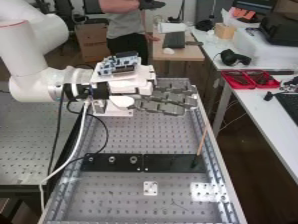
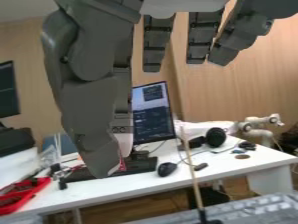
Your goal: Grab the pcb board and place it in the clear container
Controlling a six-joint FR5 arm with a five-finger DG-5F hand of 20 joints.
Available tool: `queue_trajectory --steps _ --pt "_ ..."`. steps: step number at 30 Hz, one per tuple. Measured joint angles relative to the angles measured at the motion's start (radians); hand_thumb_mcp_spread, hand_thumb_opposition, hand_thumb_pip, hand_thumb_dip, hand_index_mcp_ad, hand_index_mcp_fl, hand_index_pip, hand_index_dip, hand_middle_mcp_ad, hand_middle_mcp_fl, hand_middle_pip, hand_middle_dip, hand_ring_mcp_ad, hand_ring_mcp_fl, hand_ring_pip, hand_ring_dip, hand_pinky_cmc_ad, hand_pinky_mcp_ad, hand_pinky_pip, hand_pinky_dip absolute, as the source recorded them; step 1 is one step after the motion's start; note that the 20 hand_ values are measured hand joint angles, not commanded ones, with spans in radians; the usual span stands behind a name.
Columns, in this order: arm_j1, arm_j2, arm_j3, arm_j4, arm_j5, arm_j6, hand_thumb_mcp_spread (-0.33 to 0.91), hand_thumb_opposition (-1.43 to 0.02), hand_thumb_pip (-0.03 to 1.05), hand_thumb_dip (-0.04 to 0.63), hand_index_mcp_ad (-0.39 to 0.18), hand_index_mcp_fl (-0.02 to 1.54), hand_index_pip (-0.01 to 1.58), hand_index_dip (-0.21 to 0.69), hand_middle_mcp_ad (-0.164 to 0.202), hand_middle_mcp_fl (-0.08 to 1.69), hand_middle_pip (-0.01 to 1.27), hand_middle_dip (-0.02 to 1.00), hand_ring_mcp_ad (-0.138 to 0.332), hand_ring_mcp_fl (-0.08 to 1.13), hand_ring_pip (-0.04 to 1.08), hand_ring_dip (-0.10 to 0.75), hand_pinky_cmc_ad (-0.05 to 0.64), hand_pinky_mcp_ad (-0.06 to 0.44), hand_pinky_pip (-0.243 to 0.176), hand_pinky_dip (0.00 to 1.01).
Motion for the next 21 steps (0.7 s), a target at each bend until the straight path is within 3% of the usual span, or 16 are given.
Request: queue_trajectory --steps 11,16,21 --pt "0.209 0.028 0.000 0.047 0.000 0.042 0.68 -0.95 0.37 0.215 -0.213 0.92 0.88 0.314 -0.031 0.10 0.14 0.13 0.152 0.06 0.09 -0.017 0.346 0.136 -0.087 0.19" --pt "0.311 -0.034 0.047 0.050 0.008 0.062 0.68 -0.95 0.37 0.215 -0.213 0.94 0.86 0.330 -0.030 0.10 0.14 0.12 0.152 0.06 0.09 -0.017 0.346 0.136 -0.087 0.19" --pt "0.360 -0.108 0.100 0.039 0.062 0.065 0.68 -0.95 0.37 0.215 -0.211 0.94 0.86 0.332 -0.030 0.11 0.14 0.13 0.150 0.06 0.09 -0.014 0.346 0.136 -0.087 0.19"
